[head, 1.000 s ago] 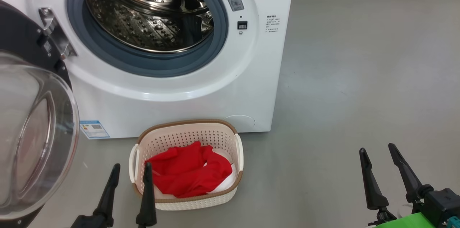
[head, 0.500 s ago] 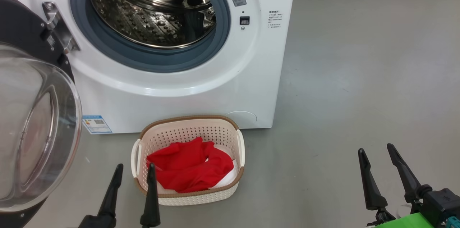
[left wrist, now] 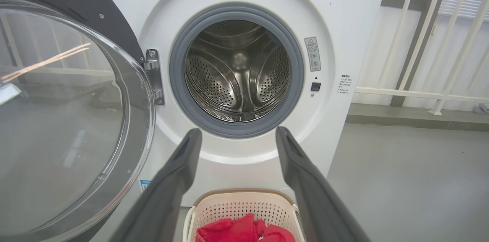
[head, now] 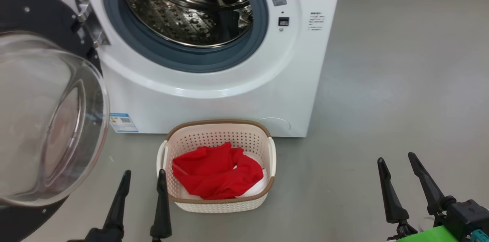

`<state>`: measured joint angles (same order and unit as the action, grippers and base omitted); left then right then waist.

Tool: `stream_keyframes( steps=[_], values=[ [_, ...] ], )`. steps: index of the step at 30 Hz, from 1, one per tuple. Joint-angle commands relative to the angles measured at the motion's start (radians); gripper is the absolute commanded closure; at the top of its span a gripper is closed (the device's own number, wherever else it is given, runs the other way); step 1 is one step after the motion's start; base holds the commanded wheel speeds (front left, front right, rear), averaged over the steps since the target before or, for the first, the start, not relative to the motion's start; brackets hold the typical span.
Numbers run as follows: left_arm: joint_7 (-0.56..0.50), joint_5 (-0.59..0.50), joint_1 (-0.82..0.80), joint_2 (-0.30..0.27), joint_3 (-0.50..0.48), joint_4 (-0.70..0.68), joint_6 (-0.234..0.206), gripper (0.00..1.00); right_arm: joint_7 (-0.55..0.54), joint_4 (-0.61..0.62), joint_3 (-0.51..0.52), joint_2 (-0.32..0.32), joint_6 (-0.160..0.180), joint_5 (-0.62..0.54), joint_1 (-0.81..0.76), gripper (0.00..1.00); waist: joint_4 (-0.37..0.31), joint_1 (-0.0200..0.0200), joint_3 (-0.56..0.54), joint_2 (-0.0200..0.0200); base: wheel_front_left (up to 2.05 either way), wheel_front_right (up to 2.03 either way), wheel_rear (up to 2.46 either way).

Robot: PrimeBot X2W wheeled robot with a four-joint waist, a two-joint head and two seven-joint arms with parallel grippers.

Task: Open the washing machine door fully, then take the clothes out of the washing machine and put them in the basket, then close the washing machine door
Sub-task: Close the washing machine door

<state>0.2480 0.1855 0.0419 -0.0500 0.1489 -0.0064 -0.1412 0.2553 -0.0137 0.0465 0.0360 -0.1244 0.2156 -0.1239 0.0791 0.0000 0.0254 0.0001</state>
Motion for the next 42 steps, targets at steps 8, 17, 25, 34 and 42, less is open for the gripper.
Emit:
stream_keyframes(
  steps=[8,17,25,34,42],
  values=[
    [0.009,-0.008,-0.035,-0.014,-0.037,-0.057,-0.018,0.00,0.006,0.022,-0.048,0.014,-0.006,-0.007,0.038,0.00,0.114,0.0000,0.010,-0.0001,0.00,0.00,0.00],
    [0.011,-0.007,-0.026,-0.014,-0.039,-0.081,-0.032,0.00,0.006,0.023,-0.060,0.014,-0.006,-0.015,0.044,0.00,0.235,0.0000,0.007,-0.0001,0.00,0.00,0.00],
    [0.012,-0.004,-0.022,-0.014,-0.040,-0.089,-0.042,0.00,0.006,0.024,-0.065,0.014,-0.006,-0.022,0.046,0.00,0.327,0.0000,0.008,-0.0001,0.00,0.00,0.00],
    [0.013,0.001,-0.017,-0.013,-0.040,-0.097,-0.049,0.00,0.002,0.024,-0.073,0.014,-0.006,-0.026,0.047,0.00,0.381,0.0000,0.006,-0.0001,0.00,0.00,0.00],
    [0.013,0.004,-0.013,-0.012,-0.042,-0.103,-0.057,0.00,-0.008,0.031,-0.074,0.014,-0.006,-0.033,0.047,0.00,0.398,0.0000,0.011,-0.0001,0.00,0.00,0.00]
  ],
)
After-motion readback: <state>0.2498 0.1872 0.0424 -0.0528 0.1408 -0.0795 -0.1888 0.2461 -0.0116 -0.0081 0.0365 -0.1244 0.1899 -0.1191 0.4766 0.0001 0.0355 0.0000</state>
